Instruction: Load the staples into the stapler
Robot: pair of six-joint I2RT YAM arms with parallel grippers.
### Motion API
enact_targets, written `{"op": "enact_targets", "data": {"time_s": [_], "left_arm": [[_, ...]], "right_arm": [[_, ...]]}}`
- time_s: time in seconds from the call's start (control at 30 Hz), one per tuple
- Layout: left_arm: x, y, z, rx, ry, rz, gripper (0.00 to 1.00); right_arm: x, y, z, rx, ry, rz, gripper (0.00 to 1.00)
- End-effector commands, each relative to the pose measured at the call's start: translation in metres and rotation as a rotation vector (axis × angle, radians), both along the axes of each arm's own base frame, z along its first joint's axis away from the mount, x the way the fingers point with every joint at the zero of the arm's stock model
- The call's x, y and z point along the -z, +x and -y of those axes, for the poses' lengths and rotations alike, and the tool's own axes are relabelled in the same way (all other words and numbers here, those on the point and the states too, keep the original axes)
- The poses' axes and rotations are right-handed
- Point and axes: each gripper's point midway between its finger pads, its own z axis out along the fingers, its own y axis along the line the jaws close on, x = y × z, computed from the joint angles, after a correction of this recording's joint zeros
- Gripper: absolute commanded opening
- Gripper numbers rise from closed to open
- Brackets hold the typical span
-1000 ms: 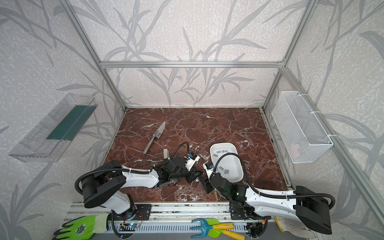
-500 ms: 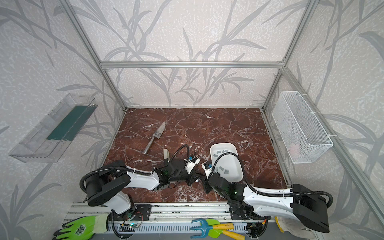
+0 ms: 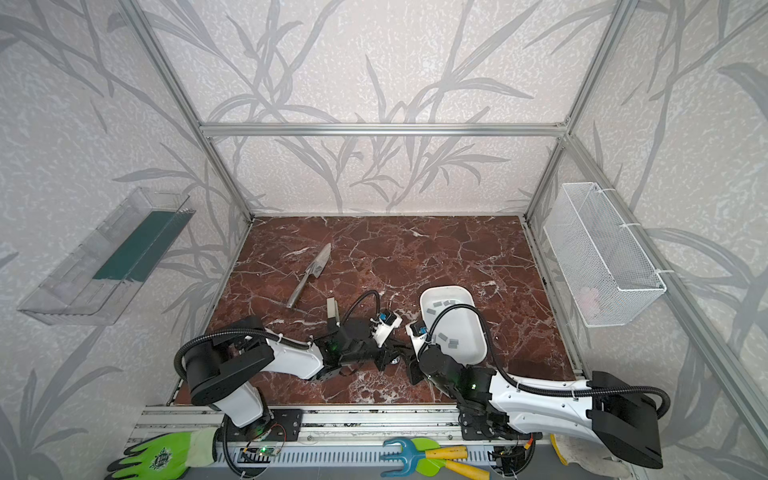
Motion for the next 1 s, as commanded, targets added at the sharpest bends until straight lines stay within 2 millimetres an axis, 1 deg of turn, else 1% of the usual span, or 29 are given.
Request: {"op": "enact_targets", "data": {"time_s": [0.0, 0.1, 0.17, 0.2, 0.3, 0.43, 0.57, 0.67, 0.83, 0.9, 0.97], "left_arm": [[0.01, -0.01, 0.001, 0.051, 0.038, -0.01, 0.16], [0.013, -0.012, -0.001, 0.052, 0.044, 0.016, 0.16], [0.013, -0.014, -0.004, 0.054, 0.022, 0.044, 0.19], [0.013, -0.016, -0.006, 0.058, 0.006, 0.059, 0.22], [0.014, -0.02, -0.008, 0.067, -0.021, 0.081, 0.23], [0.027, -0.02, -0.009, 0.07, 0.025, 0.081, 0.17], [0.042, -0.021, -0.009, 0.067, 0.101, 0.113, 0.15], [0.055, -0.017, -0.012, 0.046, 0.151, 0.129, 0.11], [0.063, -0.017, -0.015, 0.044, 0.188, 0.141, 0.11], [0.07, -0.016, -0.016, 0.041, 0.215, 0.142, 0.07], [0.072, -0.015, -0.018, 0.03, 0.227, 0.141, 0.05]], "right_arm": [[-0.013, 0.005, 0.002, 0.036, 0.033, 0.028, 0.31], [-0.026, 0.007, -0.001, 0.033, 0.05, 0.044, 0.33], [-0.031, 0.01, -0.001, 0.051, 0.059, 0.047, 0.35], [-0.03, 0.012, 0.0, 0.07, 0.059, 0.042, 0.36], [-0.02, 0.015, 0.0, 0.103, 0.043, 0.015, 0.36], [-0.003, 0.016, -0.005, 0.111, -0.004, -0.027, 0.34], [0.006, 0.016, -0.008, 0.11, -0.019, -0.047, 0.34], [0.01, 0.015, -0.008, 0.105, -0.028, -0.054, 0.33], [0.022, 0.013, -0.01, 0.12, -0.022, -0.105, 0.32], [0.029, 0.012, -0.011, 0.12, -0.029, -0.12, 0.3], [0.034, 0.012, -0.011, 0.122, -0.041, -0.128, 0.29]]}}
